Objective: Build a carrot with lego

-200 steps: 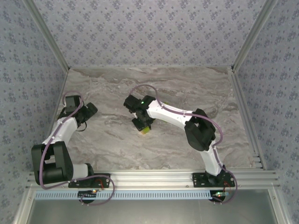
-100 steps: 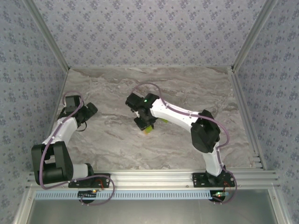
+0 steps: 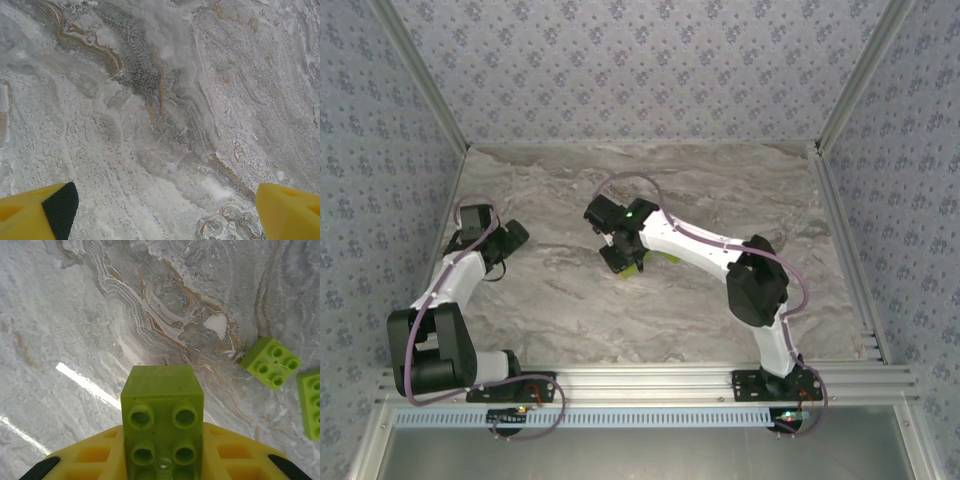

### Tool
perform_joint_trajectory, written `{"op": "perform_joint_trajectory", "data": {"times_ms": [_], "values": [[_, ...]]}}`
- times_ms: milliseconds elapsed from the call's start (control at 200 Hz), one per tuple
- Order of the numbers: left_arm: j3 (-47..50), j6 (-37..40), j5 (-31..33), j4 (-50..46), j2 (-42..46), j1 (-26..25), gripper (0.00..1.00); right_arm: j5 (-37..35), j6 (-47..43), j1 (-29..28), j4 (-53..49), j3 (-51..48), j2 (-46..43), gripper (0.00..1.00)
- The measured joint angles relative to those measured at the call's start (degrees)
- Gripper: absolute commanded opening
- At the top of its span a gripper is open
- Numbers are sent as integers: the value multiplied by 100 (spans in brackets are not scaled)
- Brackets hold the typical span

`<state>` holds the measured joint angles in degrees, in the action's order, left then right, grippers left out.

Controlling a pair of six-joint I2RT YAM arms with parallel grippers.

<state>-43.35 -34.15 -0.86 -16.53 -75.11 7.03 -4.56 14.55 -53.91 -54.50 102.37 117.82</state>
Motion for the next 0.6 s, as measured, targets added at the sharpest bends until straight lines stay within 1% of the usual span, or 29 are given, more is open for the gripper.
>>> {"op": "perform_joint_trajectory", "data": {"times_ms": [195,305,370,500,600], "values": [[0,0,0,0,0,0,93,-90,20,-63,153,0,232,33],[0,0,0,0,0,0,93,-136,46,-125,168,0,238,38],[0,0,2,0,0,0,93,-173,76,-144,177,0,238,44],[0,0,0,0,0,0,93,-219,92,-175,203,0,238,50],[0,0,2,0,0,0,93,-240,96,-181,203,0,238,57]]}}
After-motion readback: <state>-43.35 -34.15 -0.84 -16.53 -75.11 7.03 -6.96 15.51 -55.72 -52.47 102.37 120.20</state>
